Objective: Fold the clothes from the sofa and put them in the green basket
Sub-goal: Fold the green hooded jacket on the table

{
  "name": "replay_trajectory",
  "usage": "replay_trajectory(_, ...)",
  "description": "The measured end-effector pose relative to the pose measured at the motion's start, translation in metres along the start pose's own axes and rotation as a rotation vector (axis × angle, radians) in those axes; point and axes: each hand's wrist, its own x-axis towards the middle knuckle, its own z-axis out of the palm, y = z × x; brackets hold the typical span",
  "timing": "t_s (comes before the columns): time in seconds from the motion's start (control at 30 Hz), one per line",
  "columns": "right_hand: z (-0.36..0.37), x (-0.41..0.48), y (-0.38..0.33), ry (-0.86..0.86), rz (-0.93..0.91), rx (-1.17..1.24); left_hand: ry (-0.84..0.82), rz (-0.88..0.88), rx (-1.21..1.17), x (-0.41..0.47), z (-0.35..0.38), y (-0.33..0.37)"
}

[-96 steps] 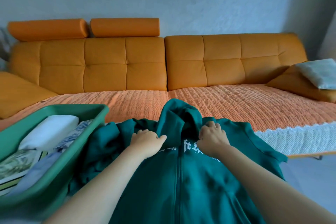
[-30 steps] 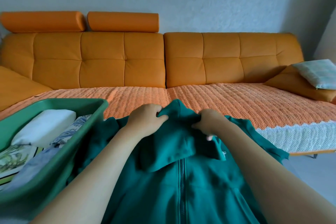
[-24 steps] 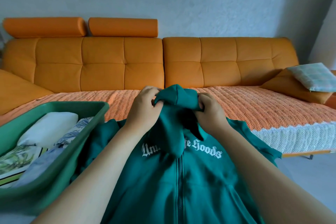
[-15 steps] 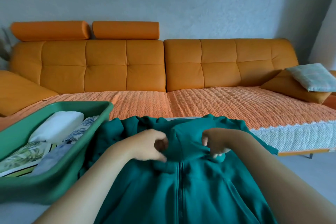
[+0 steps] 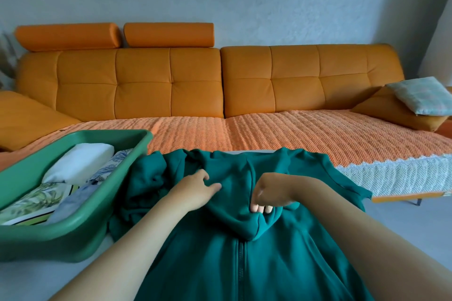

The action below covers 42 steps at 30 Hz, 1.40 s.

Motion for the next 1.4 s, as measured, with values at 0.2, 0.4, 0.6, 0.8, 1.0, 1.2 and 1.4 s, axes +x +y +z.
replay_trajectory(0.2,0.008,0.017,0.031,0.301,-0.007,-0.3,0.219,0.123,-0.298,0.011,0.004,0.007)
replay_trajectory(0.4,0.009,0.027,0.055,0.13,0.133,-0.25,-0.065,0.238,-0.029,0.013,-0.015,-0.004)
replay_trajectory(0.6,-0.004,0.042,0.053,0.38,0.177,0.007,-0.235,0.089,-0.038,0.026,-0.018,-0.007)
replay_trajectory(0.8,-0.028,0.082,0.08,0.637,0.471,-0.042,0.06,-0.072,0.04,0.075,-0.01,0.001)
replay_trajectory(1.0,-0.046,0.116,0.091,0.443,0.428,-0.015,-0.041,-0.066,0.215,0.115,0.0,0.02)
replay_trajectory(1.2,-0.063,0.14,0.097,0.801,0.253,0.805,0.266,-0.095,-0.616,0.153,-0.01,-0.001)
replay_trajectory(1.4,-0.071,0.153,0.103,0.82,0.06,1.241,0.468,-0.039,-0.767,0.166,-0.016,0.019)
